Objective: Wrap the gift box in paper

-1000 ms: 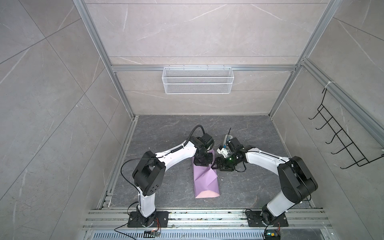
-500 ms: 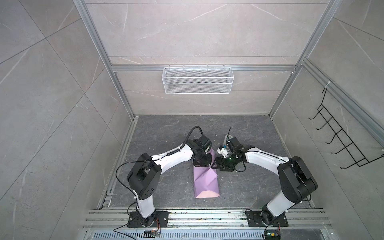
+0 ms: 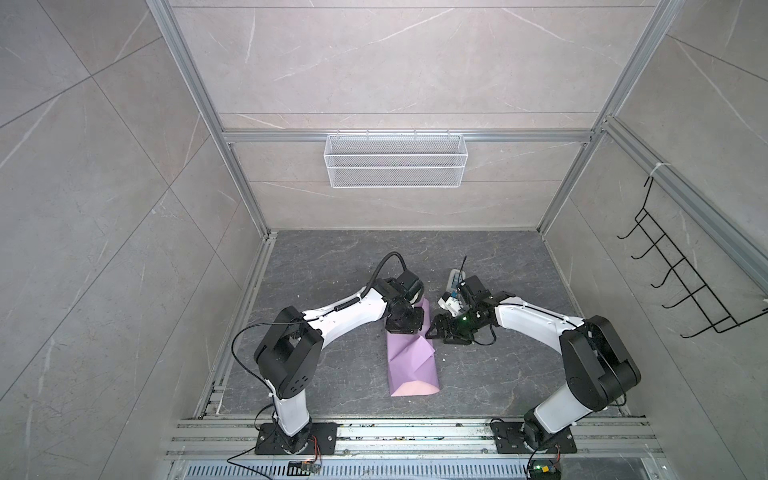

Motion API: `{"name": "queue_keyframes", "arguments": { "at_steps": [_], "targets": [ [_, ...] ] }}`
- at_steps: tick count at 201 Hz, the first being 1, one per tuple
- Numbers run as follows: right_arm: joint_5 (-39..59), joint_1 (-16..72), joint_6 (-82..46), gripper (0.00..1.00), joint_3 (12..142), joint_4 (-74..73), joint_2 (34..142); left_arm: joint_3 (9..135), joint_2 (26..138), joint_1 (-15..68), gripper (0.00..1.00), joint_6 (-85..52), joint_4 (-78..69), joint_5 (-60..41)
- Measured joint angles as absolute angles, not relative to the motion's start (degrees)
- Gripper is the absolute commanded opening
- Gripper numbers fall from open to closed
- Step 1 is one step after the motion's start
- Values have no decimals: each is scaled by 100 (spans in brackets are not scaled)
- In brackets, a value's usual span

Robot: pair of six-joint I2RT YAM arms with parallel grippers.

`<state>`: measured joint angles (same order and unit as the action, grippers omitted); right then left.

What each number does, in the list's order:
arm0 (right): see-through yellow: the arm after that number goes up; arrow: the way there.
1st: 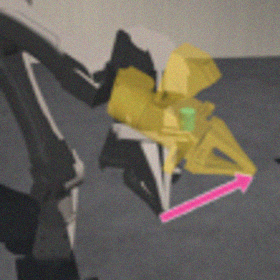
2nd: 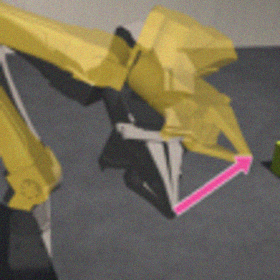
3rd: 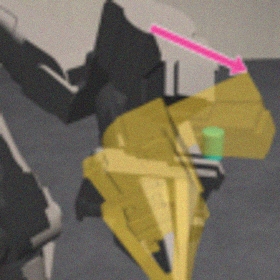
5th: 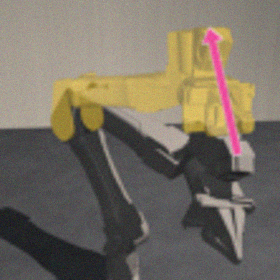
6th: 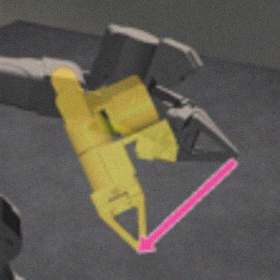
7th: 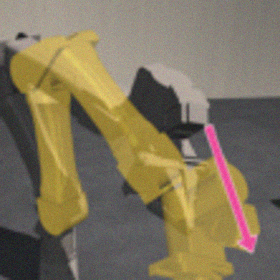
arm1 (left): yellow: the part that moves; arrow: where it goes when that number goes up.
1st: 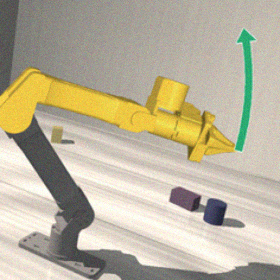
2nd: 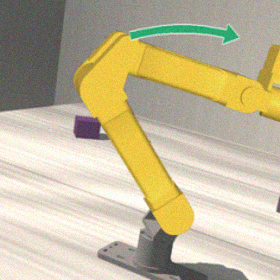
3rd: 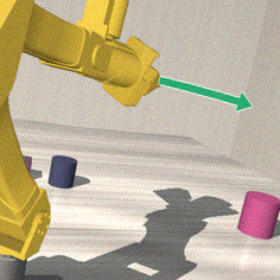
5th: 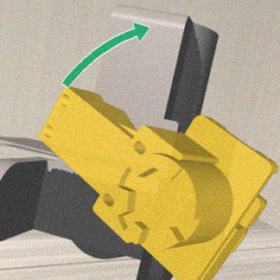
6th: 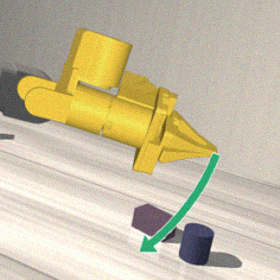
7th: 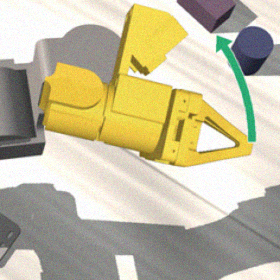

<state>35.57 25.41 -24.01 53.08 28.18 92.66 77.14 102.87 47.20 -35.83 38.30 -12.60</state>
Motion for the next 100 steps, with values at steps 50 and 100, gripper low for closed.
{"name": "queue_keyframes", "arguments": {
  "at_steps": [50, 100],
  "targets": [
    [3625, 2523, -2399, 77, 5231, 2674, 9266, 7961, 10412, 4724, 0, -3592, 4091, -1313],
    [3647, 2512, -2399, 77, 5221, 2668, 9266, 8095, 10497, 4722, 0, -3715, 4219, -1369]
  ]
}}
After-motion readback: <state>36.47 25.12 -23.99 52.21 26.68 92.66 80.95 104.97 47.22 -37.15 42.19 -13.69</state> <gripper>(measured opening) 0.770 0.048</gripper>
